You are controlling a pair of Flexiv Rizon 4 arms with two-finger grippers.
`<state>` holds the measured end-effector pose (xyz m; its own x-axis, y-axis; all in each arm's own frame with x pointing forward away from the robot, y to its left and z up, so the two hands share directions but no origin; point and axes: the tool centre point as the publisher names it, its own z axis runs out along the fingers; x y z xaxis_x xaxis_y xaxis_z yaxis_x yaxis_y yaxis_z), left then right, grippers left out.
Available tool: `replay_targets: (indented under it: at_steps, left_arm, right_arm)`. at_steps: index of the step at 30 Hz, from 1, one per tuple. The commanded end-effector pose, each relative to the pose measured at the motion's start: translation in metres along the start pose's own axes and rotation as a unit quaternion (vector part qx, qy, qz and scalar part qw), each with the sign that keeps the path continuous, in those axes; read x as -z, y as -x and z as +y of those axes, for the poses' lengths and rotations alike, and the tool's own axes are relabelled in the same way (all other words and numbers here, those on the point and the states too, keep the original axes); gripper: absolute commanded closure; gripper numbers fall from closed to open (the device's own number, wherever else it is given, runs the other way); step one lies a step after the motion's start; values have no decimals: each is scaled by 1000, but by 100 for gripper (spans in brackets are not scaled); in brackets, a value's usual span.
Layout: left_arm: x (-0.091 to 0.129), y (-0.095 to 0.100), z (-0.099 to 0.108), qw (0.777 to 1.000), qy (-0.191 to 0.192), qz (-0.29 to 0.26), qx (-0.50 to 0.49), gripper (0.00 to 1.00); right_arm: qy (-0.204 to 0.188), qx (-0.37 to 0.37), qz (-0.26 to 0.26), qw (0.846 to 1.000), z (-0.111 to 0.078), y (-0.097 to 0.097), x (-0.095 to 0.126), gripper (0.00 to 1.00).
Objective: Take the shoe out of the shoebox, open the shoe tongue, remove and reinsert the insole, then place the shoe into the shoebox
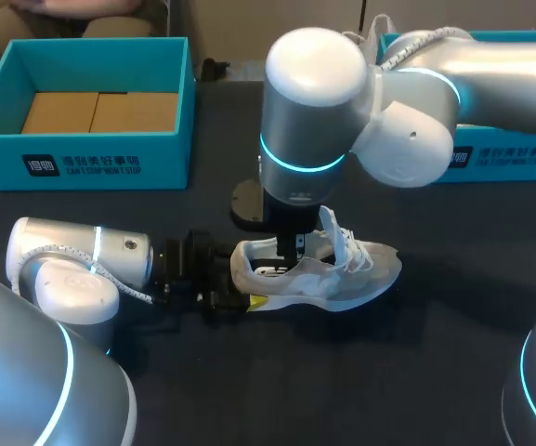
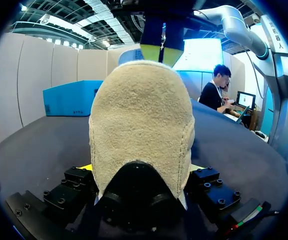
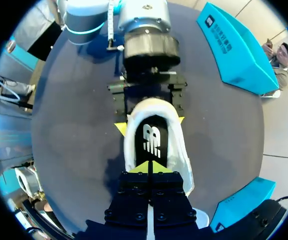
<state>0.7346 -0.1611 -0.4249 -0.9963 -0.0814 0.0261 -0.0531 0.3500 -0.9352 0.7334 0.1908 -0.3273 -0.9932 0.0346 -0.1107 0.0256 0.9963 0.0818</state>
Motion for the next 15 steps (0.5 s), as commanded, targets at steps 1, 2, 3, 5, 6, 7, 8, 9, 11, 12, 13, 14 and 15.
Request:
replay_targets:
  at_steps: [1, 2, 3, 5, 6, 7, 8, 9, 11, 12, 13, 14, 15]
  left_arm:
    - [-1, 2, 1, 1000, 3, 0, 0, 100]
    - [-1, 2, 1, 1000, 3, 0, 0, 100]
    - [-1, 2, 1, 1000, 3, 0, 0, 100]
    - [-1, 2, 1, 1000, 3, 0, 0, 100]
    - [-1, 2, 1, 1000, 3, 0, 0, 100]
    - [-1, 2, 1, 1000, 3, 0, 0, 100]
    - [-1, 2, 1, 1000, 3, 0, 0, 100]
    - [-1, 2, 1, 1000, 3, 0, 0, 100]
    - [-1, 2, 1, 1000, 3, 0, 0, 100]
    - [-1, 2, 1, 1000, 3, 0, 0, 100]
    - [-1, 2, 1, 1000, 3, 0, 0, 100]
    - [-1, 2, 1, 1000, 3, 0, 0, 100]
    - [-1, 2, 1, 1000, 3, 0, 0, 100]
  right_arm:
    - [7, 9, 19, 1000, -5, 13, -16, 100]
    - [8, 10, 22, 1000, -6, 16, -18, 100]
    - [8, 11, 27, 1000, -8, 18, -21, 100]
    - [7, 13, 37, 999, -10, 20, -27, 100]
    - [9, 13, 40, 999, -11, 20, -29, 100]
    - [8, 15, 44, 999, -12, 20, -30, 100]
    - [7, 17, 48, 999, -12, 18, -31, 100]
    - [8, 16, 51, 999, -13, 15, -32, 100]
    - [10, 17, 59, 998, -13, 9, -34, 100]
    - [11, 18, 60, 998, -12, 5, -34, 100]
    - [12, 17, 63, 998, -12, 3, -35, 100]
    - [14, 15, 64, 998, -12, 1, -36, 100]
    - [15, 13, 65, 998, -13, 0, -38, 100]
